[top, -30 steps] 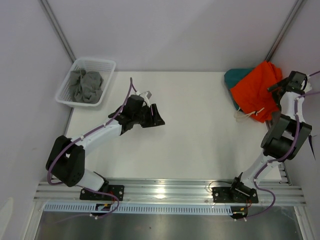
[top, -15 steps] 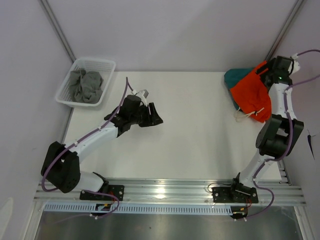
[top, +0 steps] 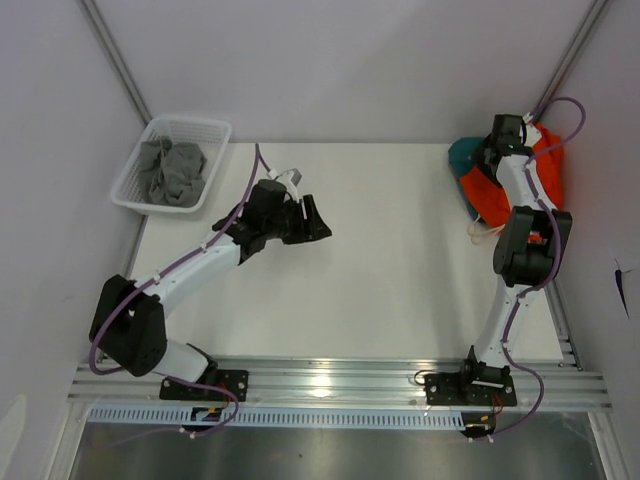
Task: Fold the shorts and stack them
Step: Neatly place the folded shorts to the corner
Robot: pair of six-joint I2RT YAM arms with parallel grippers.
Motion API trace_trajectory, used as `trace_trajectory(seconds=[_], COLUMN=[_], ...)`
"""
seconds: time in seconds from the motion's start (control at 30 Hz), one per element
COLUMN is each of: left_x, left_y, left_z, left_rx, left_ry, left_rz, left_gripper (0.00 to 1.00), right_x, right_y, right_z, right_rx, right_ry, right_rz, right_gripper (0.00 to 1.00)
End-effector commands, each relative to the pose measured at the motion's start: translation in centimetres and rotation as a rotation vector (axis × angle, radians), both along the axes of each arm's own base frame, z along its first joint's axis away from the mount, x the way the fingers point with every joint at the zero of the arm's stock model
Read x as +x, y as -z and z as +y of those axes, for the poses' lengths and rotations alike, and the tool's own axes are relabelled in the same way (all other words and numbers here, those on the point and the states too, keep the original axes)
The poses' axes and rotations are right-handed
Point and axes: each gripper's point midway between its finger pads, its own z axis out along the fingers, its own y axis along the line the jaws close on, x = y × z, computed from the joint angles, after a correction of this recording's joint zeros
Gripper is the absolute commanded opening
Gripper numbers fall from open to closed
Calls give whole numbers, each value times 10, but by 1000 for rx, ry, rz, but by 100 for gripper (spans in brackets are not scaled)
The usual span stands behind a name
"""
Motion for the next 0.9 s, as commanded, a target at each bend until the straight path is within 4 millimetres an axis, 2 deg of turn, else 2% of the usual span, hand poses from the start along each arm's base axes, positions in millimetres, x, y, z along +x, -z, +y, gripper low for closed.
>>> trace_trajectory(seconds=[0.0, 0.03, 0.07, 0.1, 0.17, 0.2, 0.23, 0.53, 0.7, 0.87], left_x=[9, 9, 9, 10, 11, 11, 10, 7, 3, 0], left_y=[-28, -28, -25, -23, -19, -16, -16, -6, -3, 1], left_z=[-12, -12, -12, -12, -12, -13, -14, -14, -14, -12], left_rx=[-44, -41, -35, -31, -26, -25, -26, -27, -30, -26], left_ry=[31, 31, 31, 30, 30, 33, 37, 49, 56, 61], left_rz=[-67, -68, -62, -60, -52, -47, -45, -31, -27, -22], left_gripper=[63, 63, 63, 63, 63, 63, 63, 63, 63, 63], right_x=[7, 9, 13, 13, 13, 18, 20, 18, 17, 19], right_y=[-4, -1, -8, 4, 9, 4, 11, 11, 27, 39], right_z=[-9, -8, -9, -8, -7, -5, -2, 19, 17, 7], right_rx=[-58, -61, -70, -73, -82, -82, -77, -103, -110, -115], right_ry=[24, 23, 28, 28, 31, 27, 20, -4, 15, 46], right_rz=[18, 25, 15, 49, 77, 64, 78, 95, 148, 166], right_gripper=[72, 72, 72, 72, 72, 73, 73, 72, 71, 71])
